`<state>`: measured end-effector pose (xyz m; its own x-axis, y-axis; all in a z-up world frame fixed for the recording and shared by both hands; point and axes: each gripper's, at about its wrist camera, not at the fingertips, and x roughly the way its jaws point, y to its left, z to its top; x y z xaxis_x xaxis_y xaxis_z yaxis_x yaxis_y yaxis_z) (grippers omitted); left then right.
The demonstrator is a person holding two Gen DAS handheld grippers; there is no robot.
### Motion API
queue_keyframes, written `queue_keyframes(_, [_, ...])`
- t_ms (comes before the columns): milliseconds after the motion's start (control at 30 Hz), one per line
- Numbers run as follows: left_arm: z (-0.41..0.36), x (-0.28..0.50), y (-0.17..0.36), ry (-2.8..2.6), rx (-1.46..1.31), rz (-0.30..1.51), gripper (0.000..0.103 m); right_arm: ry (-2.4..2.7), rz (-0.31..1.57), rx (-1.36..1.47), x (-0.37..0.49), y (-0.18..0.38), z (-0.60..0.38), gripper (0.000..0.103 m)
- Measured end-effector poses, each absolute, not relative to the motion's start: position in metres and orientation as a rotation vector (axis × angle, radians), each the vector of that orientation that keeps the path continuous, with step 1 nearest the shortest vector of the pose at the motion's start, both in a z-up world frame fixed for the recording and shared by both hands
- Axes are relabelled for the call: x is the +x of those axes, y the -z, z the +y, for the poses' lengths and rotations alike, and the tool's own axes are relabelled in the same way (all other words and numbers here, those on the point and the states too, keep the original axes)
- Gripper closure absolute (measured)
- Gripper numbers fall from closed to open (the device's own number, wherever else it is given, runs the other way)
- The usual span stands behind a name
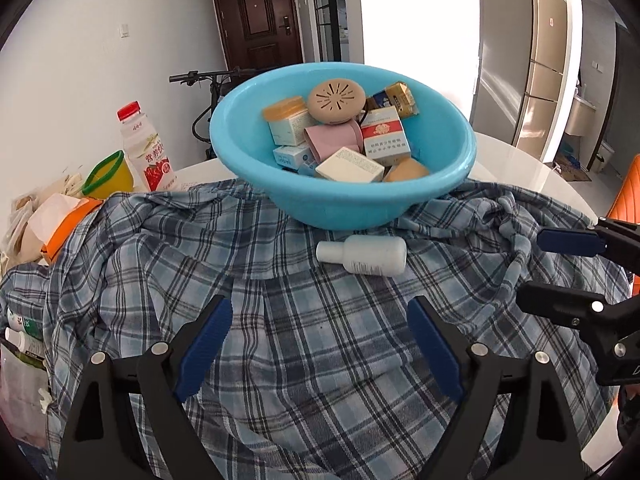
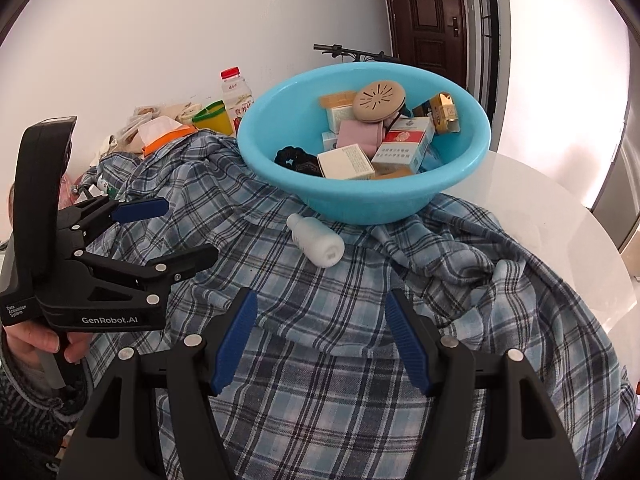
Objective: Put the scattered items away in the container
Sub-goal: 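Withdraw both grippers from the basin back over the shirt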
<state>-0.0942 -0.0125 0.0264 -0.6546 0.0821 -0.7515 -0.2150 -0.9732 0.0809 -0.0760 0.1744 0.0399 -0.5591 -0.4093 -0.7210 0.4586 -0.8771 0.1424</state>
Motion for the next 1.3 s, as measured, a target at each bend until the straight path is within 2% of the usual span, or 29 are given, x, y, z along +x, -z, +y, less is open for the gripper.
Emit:
queue_keyframes(200, [-0.021,-0.086,-0.002,-2.674,-1.255,0.158,0.012,2.436,0.175,1.091,-0.068,-0.027,0.165,0.037])
queue_keyframes(333, [-0.024,-0.089,0.006,-2.686,-1.276,0.161,0.012,2.419,0.168,1.108,-0.070,-0.022,0.164,0.035])
queue_keyframes(700, [-0.032,-0.105,0.011,-2.686,-1.302,0.183,0.012,2.386,0.215,1.127,-0.095,-0.009,0.146,0.035])
queue_keyframes(1300, [-0.061,-0.140,0.024,-2.706,-1.358,0.092,0.012,2.314,0.346,1.161,-0.151,0.025,0.107,0.035])
